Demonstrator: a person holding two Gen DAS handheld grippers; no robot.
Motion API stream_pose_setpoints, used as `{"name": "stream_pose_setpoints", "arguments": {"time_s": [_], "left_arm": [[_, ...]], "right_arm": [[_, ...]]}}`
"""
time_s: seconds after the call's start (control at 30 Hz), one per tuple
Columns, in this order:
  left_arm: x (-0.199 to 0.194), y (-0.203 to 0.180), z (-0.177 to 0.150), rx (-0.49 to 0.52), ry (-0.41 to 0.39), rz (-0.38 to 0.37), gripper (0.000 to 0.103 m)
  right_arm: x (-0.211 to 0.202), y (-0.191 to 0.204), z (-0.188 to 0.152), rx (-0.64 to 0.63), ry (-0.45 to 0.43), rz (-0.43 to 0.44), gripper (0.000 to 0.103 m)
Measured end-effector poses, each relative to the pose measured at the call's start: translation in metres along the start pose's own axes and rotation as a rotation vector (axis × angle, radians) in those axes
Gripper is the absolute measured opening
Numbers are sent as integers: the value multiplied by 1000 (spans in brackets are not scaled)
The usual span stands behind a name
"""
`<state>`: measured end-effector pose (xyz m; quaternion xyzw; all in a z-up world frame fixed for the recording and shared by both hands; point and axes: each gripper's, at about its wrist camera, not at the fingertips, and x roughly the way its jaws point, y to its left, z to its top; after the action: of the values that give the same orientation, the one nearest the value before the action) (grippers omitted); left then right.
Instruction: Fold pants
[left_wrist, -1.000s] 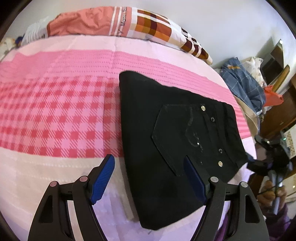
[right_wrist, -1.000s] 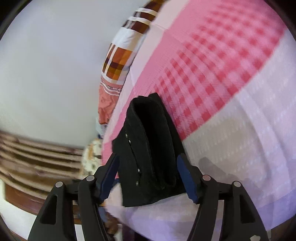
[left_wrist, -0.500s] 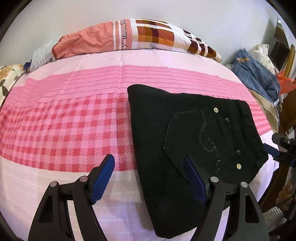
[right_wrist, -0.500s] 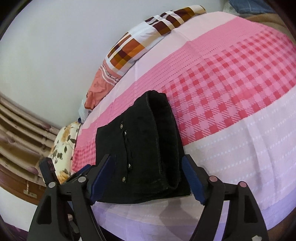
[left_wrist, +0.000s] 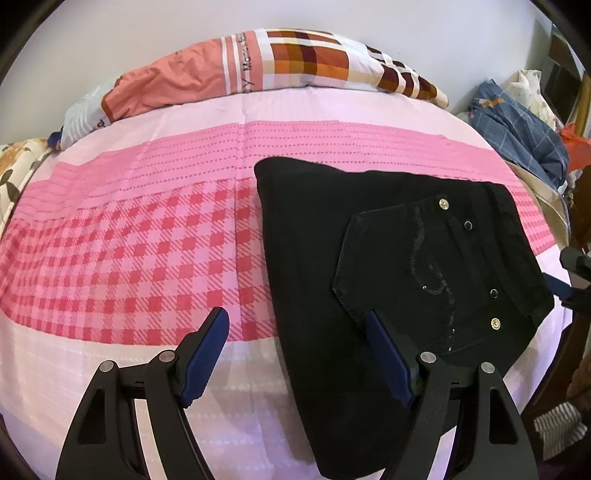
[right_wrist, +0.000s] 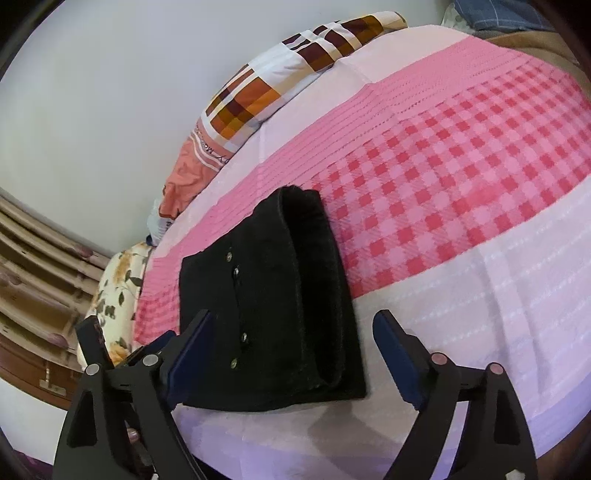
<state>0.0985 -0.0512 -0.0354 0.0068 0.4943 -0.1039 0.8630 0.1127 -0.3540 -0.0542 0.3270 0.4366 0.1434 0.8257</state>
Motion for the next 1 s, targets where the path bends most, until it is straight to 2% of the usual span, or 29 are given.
{"name": "stream_pose_setpoints", "arguments": {"time_s": [0.2,0.43,0.53,0.63,0.7,1.0], "left_arm": [[6,1,2,6,9,-36,77],[17,-1,5,28,59,-125,77],[23,4,7,15,93,-201,77],[33,14,7,-31,148,-332,77],[34,21,7,-60,146,-375,77],[36,23,12,-39,151,-357,78]], "right_arm": [[15,2,15,-75,51,-38,90],[37,-4,22,-120,132,-40,93],[48,-5,24,-142,169,-38,93],[56,-7,28,-150,191,-26,93],[59,-6,32,-156,196,-14,94],[60,-13,37,-123,175,42,99]]}}
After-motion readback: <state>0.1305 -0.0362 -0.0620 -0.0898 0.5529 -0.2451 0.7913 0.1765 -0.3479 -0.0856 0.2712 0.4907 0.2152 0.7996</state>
